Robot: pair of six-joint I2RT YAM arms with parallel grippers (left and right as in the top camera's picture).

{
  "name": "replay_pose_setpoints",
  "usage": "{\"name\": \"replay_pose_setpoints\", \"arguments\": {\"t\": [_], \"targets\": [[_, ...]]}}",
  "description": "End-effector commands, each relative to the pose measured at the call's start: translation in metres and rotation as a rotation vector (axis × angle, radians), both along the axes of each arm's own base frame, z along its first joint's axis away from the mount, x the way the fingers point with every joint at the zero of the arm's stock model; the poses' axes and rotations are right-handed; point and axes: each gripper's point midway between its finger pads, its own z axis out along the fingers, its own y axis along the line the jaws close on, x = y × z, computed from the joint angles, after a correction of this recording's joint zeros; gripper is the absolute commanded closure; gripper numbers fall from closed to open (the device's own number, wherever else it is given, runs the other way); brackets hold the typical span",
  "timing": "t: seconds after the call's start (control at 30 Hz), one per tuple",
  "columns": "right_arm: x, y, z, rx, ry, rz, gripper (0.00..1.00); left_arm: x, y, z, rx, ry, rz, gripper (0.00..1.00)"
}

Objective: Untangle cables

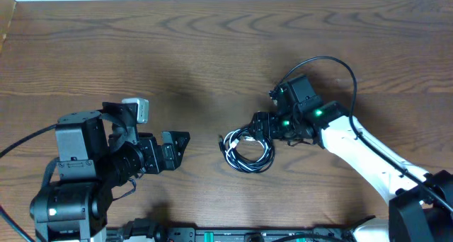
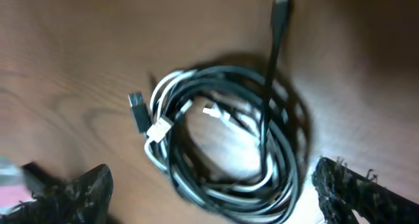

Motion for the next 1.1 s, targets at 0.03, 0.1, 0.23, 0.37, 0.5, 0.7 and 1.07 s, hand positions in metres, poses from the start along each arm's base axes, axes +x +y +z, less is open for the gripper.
{"name": "replay_pose_setpoints", "arguments": {"t": [0.03, 0.1, 0.23, 0.37, 0.5, 0.7, 1.07], "targets": [[-0.023, 0.001, -0.021, -0.030, 0.202, -0.150, 0.06, -0.001, -0.003, 0.005, -0.003, -0.016, -0.020, 0.02], [-0.028, -0.007, -0.033, -0.103, 0.212, -0.184, 0.06, -0.001, -0.002, 0.005, -0.002, -0.016, -0.020, 0.01], [-0.035, -0.010, -0.041, -0.167, 0.192, -0.173, 0.11, -0.002, -0.002, 0.004, -0.002, -0.009, -0.020, 0.01], [-0.043, -0.003, -0.043, -0.178, 0.188, -0.140, 0.16, -0.002, -0.003, 0.004, -0.003, -0.009, -0.020, 0.01], [-0.055, 0.006, -0.043, -0.188, 0.203, -0.132, 0.20, -0.003, -0.003, 0.003, -0.003, 0.000, -0.020, 0.02], [-0.075, 0.016, -0.046, -0.222, 0.245, -0.176, 0.20, -0.007, -0.003, 0.000, -0.004, 0.019, -0.020, 0.09], [-0.091, 0.024, -0.051, -0.326, 0.154, -0.229, 0.41, -0.008, -0.003, 0.000, -0.004, 0.024, -0.020, 0.09]]}}
